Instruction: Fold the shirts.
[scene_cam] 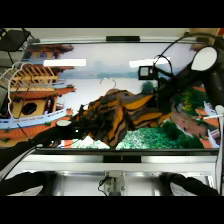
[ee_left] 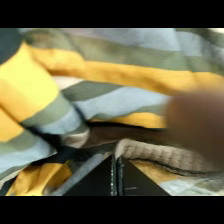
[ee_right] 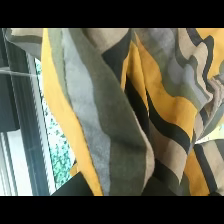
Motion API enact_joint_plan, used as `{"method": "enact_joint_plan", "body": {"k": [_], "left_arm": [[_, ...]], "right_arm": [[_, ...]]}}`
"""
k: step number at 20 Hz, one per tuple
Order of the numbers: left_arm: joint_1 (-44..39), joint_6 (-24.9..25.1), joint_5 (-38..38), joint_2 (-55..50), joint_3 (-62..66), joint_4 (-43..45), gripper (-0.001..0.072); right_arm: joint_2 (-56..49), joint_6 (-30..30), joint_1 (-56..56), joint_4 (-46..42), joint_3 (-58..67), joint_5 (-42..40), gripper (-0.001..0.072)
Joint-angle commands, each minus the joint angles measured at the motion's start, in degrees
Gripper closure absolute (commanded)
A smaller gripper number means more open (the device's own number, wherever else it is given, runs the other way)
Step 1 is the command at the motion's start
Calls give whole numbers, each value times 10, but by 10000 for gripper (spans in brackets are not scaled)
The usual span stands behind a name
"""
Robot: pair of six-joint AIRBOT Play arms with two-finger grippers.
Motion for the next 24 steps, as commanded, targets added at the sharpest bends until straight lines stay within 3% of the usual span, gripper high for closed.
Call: {"method": "enact_joint_plan", "body": {"k": [1,3,7,12,16,24], "left_arm": [[36,15,1,25,1,9,667],[71,12,-5,46,1,45,669],[169,-47,-67,62,1,156,669],[238,-47,-101,75,1,183,669],[284,-70,-100,76,1,274,670],[320,-58,-69,76,33,283,669]], "right_arm": [[0,4,0,-17,0,5,652],[0,16,0,-18,0,3,652],[0,35,0,-18,0,2,652],[0,44,0,-18,0,3,652],[0,51,0,-17,0,12,653],[0,50,0,4,0,25,654]]}}
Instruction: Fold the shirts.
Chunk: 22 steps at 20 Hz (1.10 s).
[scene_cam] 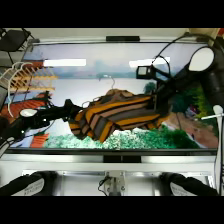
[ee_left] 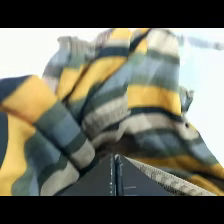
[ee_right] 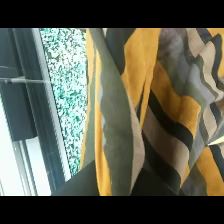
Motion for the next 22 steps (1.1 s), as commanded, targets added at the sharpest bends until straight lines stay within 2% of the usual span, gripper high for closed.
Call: {"method": "enact_joint_plan", "body": {"k": [1,6,10,13,17,20,22], "left_arm": [[7,9,12,1,34,10,669],[7,39,2,26,127,10,669],[4,43,-9,81,169,9,669],[-30,52,-13,115,225,-11,669],[-119,123,-10,119,377,-3,669],[-159,122,7,119,443,39,669],[-181,120,24,115,447,57,669]], "right_arm": [[0,0,0,8,0,12,654],[0,5,0,2,0,19,654],[0,8,0,6,0,13,654],[1,65,0,47,1,-16,654],[10,165,0,136,29,-89,656],[42,209,0,137,63,-154,657],[60,221,0,156,77,-159,658]]}}
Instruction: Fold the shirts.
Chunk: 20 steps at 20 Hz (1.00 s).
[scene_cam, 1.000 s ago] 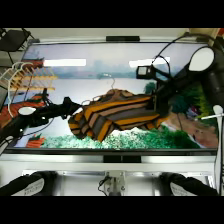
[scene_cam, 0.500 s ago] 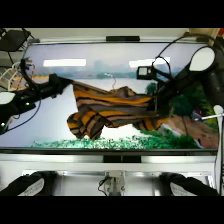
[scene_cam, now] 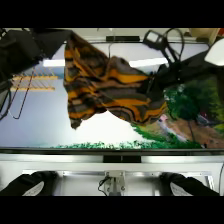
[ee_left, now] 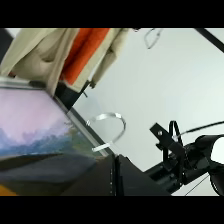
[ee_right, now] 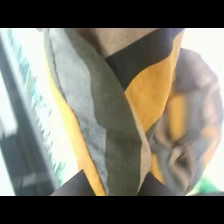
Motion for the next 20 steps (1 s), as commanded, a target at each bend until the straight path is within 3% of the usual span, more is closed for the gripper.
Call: {"method": "enact_joint_plan", "body": {"k": [1,2,3,5,7,11,12,18,20], "left_arm": [[-40,-1,17,-9,38,55,669],[-43,-27,7,-20,38,75,666],[-44,-35,-13,-32,38,79,602],[-45,-34,-47,-45,38,79,-13],[-40,-3,-47,-39,50,102,-13],[-48,1,-46,-37,155,277,-10],[-61,1,-42,-37,173,311,42],[-214,1,111,-73,191,572,14],[-250,0,162,-108,191,598,15]], "right_arm": [[32,53,0,43,23,-43,658],[41,60,0,46,23,-42,658],[49,64,0,44,23,-42,658],[65,68,0,44,23,-41,658],[81,77,0,43,23,-41,658],[101,87,0,30,23,-40,658],[101,87,0,29,23,-40,659],[101,87,0,33,23,-64,658],[99,87,0,31,22,-66,658]]}}
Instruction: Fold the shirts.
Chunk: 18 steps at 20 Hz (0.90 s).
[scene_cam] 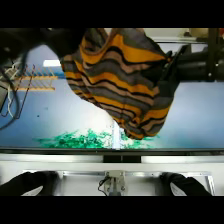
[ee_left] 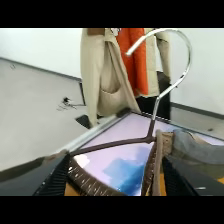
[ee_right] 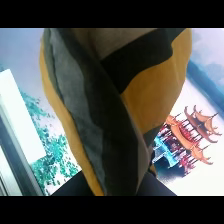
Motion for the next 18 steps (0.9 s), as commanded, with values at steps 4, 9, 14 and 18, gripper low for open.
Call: {"method": "enact_joint_plan", "body": {"k": [4,9,14,18], "left_arm": [[-78,0,189,-86,6,103,35],[-65,-54,200,-118,6,103,241],[-61,-64,227,-139,6,103,663],[-22,-67,220,-117,6,103,665]], "right_arm": [[-20,7,0,-2,0,-1,658],[-37,-13,14,-10,0,-11,658],[-37,-24,82,-77,0,-40,652],[-28,-12,82,-78,0,-98,253]]}}
